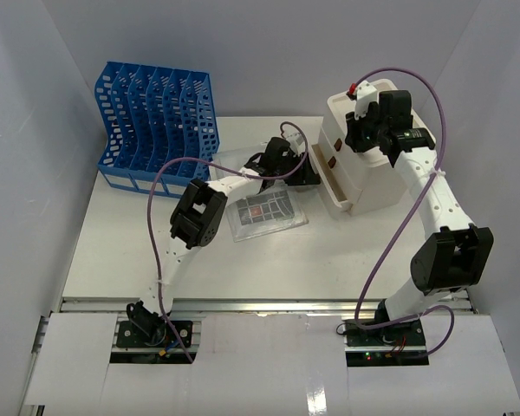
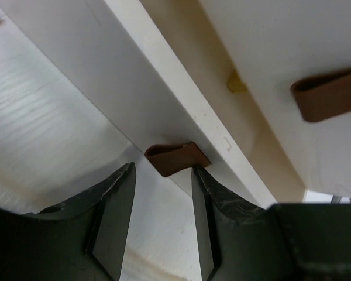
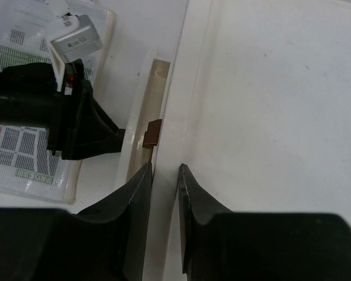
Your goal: Organize the desk
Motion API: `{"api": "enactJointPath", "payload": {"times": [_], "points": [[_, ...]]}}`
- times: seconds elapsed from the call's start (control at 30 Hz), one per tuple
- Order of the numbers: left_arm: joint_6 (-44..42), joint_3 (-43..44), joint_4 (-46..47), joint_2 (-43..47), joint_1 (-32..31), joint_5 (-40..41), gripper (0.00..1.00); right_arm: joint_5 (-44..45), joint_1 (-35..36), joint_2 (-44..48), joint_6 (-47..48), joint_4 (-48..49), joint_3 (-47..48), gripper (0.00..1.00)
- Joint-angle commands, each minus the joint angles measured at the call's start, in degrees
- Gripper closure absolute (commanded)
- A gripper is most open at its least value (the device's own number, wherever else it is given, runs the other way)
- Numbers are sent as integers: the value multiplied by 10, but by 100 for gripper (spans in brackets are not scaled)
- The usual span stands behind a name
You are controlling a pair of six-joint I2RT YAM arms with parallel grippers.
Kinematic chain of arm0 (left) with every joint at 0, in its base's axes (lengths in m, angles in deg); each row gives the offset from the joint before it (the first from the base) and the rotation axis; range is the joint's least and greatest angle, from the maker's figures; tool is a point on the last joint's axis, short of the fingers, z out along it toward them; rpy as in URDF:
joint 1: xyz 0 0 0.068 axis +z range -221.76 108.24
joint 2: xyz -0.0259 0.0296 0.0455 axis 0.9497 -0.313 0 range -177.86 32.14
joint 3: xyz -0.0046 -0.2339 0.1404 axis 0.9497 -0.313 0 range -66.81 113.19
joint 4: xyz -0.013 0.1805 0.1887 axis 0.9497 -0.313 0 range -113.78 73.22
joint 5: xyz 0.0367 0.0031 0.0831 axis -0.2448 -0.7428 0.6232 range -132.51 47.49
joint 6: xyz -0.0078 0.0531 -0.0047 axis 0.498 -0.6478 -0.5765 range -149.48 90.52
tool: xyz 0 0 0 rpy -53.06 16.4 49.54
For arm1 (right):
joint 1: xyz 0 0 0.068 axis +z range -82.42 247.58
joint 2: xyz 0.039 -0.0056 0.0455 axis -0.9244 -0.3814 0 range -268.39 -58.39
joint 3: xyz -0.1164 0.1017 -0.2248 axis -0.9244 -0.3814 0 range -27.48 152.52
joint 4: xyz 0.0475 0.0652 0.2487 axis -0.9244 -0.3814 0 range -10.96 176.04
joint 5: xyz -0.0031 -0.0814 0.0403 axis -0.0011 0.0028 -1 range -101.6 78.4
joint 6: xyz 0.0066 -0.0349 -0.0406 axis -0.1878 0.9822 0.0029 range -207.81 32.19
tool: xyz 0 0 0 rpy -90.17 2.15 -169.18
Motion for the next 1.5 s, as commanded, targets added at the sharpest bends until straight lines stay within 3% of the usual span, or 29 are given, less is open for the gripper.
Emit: {"api": "enactJointPath", "payload": {"times": [0.0,0.17,0.33,0.37,0.5,0.57,0.83,1.1,1.23,1.3,1.4,1.47], "points": [[15,120,4,-37,-9,-22,45,-93,5,-31,-19,-59,4,87],[44,208,15,-92,-16,-30,38,-104,4,-34,-21,-59,-2,87],[82,217,65,-113,-19,-46,35,-84,3,-28,-16,-55,-3,85],[80,214,66,-112,-19,-45,35,-80,3,-26,-16,-52,-2,81],[46,151,70,-55,-18,-6,30,-50,2,-11,-11,-45,0,49],[20,108,82,-15,-12,13,28,-42,2,1,-11,-41,2,40],[-56,-93,128,210,24,46,16,-8,4,56,-2,-19,35,9],[-159,-341,120,480,41,76,2,-29,53,84,48,-32,39,10],[-165,-484,87,600,52,82,2,-48,119,79,67,-45,24,10],[-155,-548,73,670,57,88,2,-108,133,59,55,-51,17,10],[-126,-630,62,792,60,104,2,-172,151,-2,45,-59,21,10],[-101,-677,53,869,62,110,2,-162,159,-38,37,-49,24,10]]}}
